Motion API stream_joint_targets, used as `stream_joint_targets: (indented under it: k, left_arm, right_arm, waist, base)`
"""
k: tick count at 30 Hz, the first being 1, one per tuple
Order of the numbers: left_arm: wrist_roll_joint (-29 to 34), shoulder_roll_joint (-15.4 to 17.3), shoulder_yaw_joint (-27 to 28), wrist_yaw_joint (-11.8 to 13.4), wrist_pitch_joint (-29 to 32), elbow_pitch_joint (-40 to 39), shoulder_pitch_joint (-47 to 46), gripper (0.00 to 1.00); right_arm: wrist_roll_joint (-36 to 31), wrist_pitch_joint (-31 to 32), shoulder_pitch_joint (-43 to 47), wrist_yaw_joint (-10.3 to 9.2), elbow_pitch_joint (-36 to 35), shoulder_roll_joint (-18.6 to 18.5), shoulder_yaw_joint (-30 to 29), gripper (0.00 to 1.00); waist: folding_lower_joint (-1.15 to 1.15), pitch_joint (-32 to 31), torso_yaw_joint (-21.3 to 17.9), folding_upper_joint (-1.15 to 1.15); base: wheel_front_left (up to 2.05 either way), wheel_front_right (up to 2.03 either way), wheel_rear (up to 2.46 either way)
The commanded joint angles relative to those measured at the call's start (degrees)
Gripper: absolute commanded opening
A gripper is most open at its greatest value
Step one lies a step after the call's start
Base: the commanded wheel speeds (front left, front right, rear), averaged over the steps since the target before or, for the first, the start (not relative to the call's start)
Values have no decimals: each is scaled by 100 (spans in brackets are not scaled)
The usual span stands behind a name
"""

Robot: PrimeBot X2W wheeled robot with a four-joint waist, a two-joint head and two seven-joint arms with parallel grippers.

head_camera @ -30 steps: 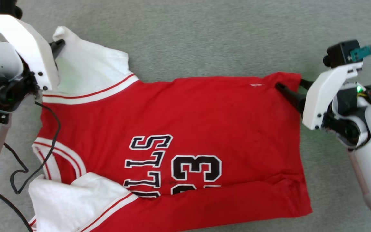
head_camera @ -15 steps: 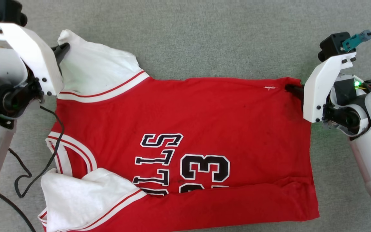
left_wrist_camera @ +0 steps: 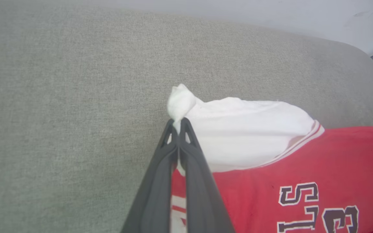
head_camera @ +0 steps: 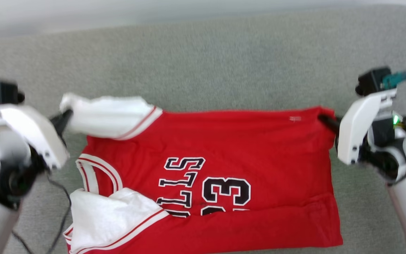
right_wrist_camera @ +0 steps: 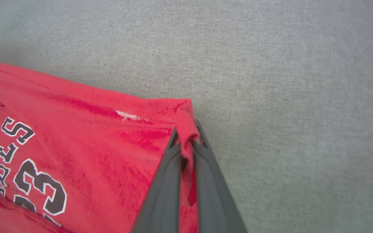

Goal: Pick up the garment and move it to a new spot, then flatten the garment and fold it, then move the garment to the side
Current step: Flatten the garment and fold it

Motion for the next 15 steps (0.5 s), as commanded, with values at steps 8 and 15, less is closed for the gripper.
stream_joint_targets:
  k: [8,15]
  left_arm:
    - [-353,-22,239,418,-625,-619,1881,0]
    - [-637,-178,250,636,-840,-892,3076,0]
  right_arm:
    - [67,-218,1321,-2,-411,87,-231,0]
    - [107,-480,2149,-2,-531,168,-481,0]
  waist:
    - [0,-723,125,0]
    - [0,-911,129,0]
  base:
    - [0,0,0]
    - [0,0,0]
